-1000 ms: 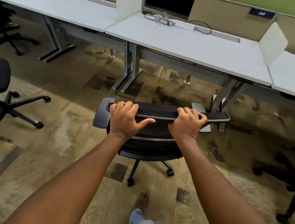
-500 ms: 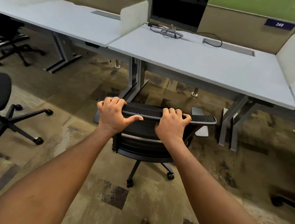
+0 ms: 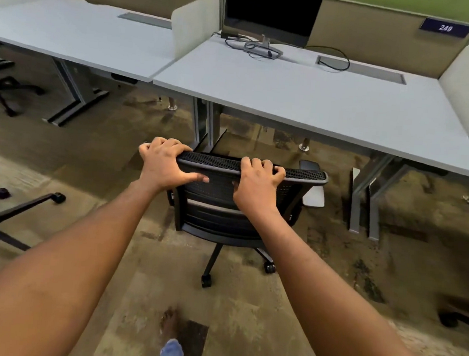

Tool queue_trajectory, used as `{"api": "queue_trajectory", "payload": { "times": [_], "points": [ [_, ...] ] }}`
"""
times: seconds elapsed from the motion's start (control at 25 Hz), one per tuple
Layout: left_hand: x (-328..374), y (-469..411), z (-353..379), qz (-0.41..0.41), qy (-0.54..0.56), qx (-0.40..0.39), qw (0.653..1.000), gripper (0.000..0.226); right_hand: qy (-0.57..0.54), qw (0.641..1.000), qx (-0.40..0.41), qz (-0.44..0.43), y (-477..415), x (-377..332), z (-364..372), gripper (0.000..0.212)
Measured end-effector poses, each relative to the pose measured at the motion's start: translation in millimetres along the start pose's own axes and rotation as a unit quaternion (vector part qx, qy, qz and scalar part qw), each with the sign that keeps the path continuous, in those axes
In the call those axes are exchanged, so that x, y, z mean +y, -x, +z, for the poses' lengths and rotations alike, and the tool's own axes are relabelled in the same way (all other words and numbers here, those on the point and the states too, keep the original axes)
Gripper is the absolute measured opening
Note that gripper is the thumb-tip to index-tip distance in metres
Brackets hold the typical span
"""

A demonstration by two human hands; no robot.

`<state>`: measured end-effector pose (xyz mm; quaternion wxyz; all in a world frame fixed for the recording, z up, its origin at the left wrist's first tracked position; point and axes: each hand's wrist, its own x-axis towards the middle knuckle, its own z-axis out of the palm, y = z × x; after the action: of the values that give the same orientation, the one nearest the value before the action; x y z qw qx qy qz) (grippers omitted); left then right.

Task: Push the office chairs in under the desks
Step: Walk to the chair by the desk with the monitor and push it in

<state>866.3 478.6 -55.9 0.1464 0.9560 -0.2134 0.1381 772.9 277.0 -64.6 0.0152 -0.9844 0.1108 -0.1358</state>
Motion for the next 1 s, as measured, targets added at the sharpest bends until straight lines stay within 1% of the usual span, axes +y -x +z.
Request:
{"api": "queue_trajectory", "payload": {
  "times": [0.12, 0.28, 0.48, 0.64, 0.84, 0.92, 1.0],
  "points": [
    [-26.7, -33.9, 11.7, 0.005, 0.008, 0.03, 0.999, 0.092, 0.01, 1.0, -0.002, 0.028, -31.7, -23.5, 11.4, 0.055],
    [-62.0, -78.3, 24.1, 0.027, 0.015, 0.023, 0.999, 0.092, 0.024, 0.998, -0.011, 0.053, -71.0, -48.1, 23.0, 0.062],
    [-100.9, -142.8, 33.4, 0.051, 0.01, -0.03, 0.998, 0.094, 0.013, 0.996, -0.043, 0.08, -129.0, -72.9, 33.1, 0.074],
    [-123.6, -197.9, 39.9, 0.054, 0.02, -0.145, 0.988, 0.093, -0.002, 0.993, -0.074, 0.093, -174.7, -81.6, 39.0, 0.075],
    [-133.2, -212.1, 61.1, 0.085, 0.016, -0.138, 0.987, 0.09, 0.014, 0.989, -0.107, 0.104, -204.6, -80.4, 44.0, 0.084],
    [-133.0, -208.0, 66.7, 0.078, -0.009, -0.144, 0.986, 0.094, 0.019, 0.987, -0.122, 0.105, -208.4, -82.7, 44.3, 0.087],
    [-134.5, -201.6, 66.3, 0.081, -0.011, -0.144, 0.986, 0.101, 0.027, 0.986, -0.13, 0.103, -209.7, -86.9, 43.7, 0.091]
  ]
}}
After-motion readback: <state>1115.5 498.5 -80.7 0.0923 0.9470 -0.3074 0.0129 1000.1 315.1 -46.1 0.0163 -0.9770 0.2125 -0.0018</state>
